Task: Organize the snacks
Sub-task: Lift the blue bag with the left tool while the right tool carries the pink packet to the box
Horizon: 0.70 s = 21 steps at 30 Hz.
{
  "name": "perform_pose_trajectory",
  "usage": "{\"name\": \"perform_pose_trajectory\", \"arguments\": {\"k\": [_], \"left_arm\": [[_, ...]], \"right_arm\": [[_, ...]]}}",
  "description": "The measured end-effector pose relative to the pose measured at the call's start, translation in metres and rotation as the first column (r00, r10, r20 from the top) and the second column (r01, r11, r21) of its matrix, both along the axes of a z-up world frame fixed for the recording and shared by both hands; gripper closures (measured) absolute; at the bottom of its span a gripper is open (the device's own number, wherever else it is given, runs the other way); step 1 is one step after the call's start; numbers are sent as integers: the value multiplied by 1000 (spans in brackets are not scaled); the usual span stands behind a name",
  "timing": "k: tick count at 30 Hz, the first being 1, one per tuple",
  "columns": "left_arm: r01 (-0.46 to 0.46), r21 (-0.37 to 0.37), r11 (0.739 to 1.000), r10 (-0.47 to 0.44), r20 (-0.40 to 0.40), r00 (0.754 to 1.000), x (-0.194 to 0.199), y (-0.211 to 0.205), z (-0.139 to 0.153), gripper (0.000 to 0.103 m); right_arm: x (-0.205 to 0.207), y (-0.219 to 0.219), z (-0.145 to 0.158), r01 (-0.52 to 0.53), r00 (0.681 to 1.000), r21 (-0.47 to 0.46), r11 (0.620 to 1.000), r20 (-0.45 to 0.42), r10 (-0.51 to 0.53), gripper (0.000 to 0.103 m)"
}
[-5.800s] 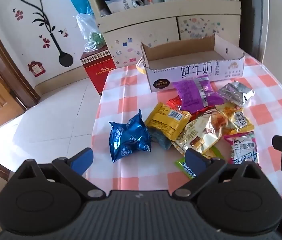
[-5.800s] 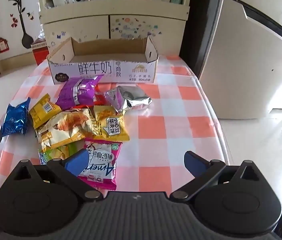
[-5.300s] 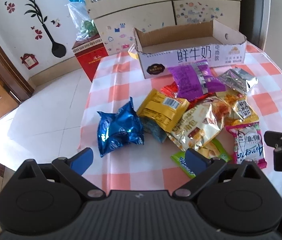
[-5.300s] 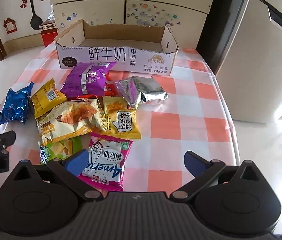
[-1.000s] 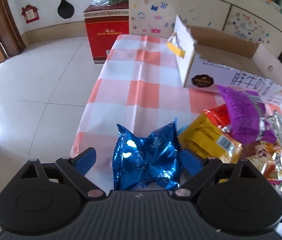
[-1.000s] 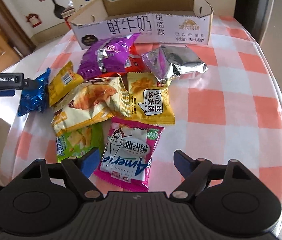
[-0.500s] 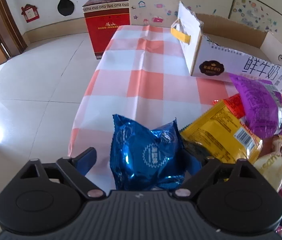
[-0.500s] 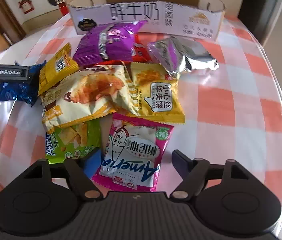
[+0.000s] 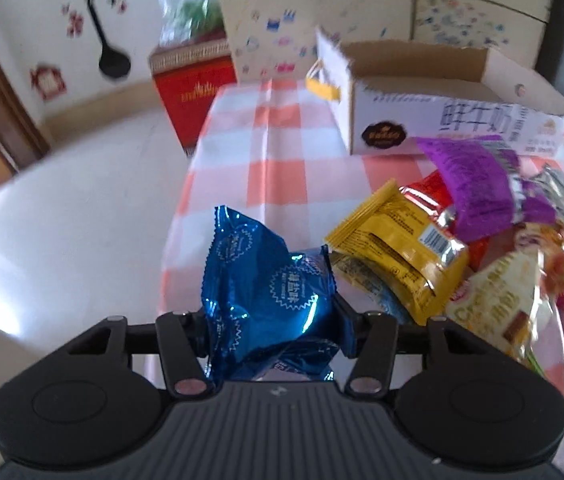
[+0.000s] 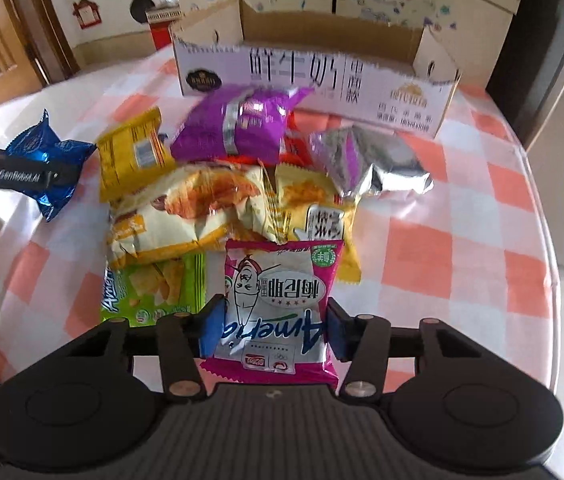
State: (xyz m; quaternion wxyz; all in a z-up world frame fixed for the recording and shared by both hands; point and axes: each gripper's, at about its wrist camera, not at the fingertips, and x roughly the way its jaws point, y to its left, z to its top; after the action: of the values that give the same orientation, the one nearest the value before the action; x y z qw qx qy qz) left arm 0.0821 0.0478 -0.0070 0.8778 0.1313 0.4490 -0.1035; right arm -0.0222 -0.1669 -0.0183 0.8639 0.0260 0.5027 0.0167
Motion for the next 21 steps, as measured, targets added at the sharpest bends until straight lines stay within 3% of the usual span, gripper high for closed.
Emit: {"name": "perform_pose_trajectory", "arguments": {"k": [9,18,21], "left_arm": [[71,-89,993,-64,79,995,-40,-4,35,49],[210,-88,974,-199,123,972,-54,-32,43,49],[237,-57,970,-227,145,963,-56,-42,43,49]], "right_arm": [[-5,-9,28,-17,992,-8,1000,128,18,45],[5,4,33,-102,982,-23,994,155,105,45],[11,7,33,-128,979,-29,991,154,131,45]]}}
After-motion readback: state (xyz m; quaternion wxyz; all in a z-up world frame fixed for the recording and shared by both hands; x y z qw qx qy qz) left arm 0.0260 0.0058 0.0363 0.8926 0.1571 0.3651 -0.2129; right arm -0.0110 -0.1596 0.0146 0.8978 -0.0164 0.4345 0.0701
